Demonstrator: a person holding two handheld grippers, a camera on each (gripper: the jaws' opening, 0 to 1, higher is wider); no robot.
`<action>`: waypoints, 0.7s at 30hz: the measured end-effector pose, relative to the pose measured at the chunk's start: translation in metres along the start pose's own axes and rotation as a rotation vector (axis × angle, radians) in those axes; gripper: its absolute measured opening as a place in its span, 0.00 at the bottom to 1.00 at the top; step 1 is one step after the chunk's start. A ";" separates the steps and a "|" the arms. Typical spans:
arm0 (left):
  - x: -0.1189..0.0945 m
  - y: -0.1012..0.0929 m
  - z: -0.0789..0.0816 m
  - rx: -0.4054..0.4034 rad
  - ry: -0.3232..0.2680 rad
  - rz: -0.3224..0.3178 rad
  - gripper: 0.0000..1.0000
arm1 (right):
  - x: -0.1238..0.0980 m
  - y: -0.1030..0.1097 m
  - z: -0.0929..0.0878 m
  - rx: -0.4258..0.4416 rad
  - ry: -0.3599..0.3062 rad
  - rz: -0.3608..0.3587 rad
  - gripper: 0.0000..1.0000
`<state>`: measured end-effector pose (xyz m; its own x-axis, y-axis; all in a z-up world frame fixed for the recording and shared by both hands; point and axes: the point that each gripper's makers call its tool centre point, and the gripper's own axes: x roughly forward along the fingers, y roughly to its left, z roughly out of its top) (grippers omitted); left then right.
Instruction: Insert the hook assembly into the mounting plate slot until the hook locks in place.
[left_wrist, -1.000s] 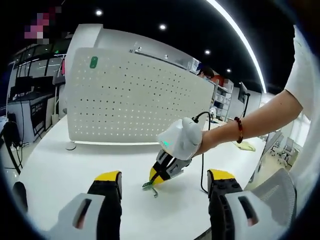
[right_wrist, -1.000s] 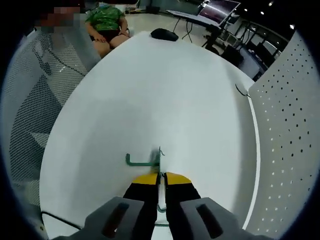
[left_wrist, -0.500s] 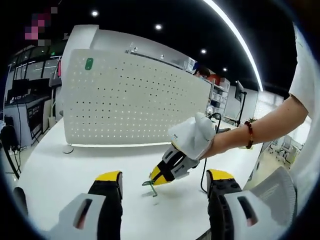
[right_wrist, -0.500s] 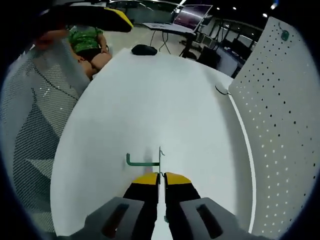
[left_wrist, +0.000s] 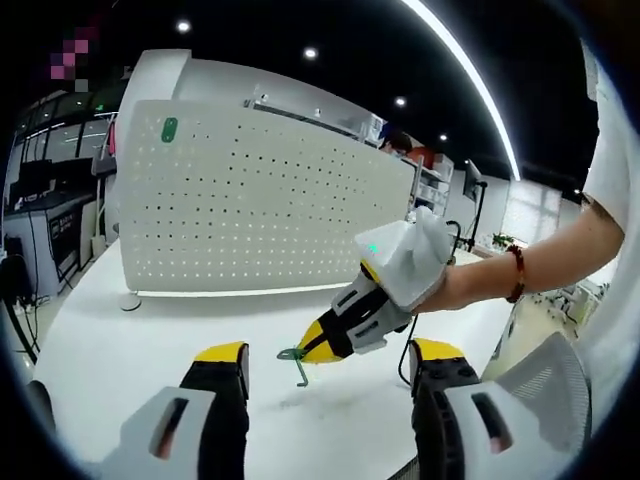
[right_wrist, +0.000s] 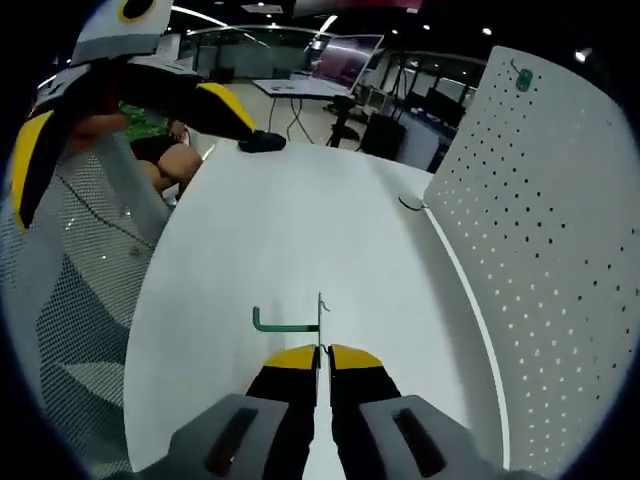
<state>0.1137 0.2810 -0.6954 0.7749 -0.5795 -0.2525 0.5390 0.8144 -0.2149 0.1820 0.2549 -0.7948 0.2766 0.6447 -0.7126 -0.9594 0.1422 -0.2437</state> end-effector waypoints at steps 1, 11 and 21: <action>0.000 0.000 0.001 -0.002 -0.004 -0.001 0.66 | -0.002 0.001 0.004 -0.001 -0.011 -0.008 0.02; -0.003 -0.004 0.004 -0.014 -0.016 0.003 0.63 | -0.016 0.008 0.024 -0.005 -0.077 -0.041 0.02; -0.005 -0.009 0.009 -0.022 -0.023 -0.014 0.58 | -0.038 0.004 0.033 0.067 -0.156 -0.096 0.02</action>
<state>0.1082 0.2764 -0.6833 0.7751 -0.5896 -0.2273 0.5426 0.8054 -0.2388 0.1660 0.2554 -0.7469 0.3604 0.7336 -0.5761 -0.9318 0.2552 -0.2579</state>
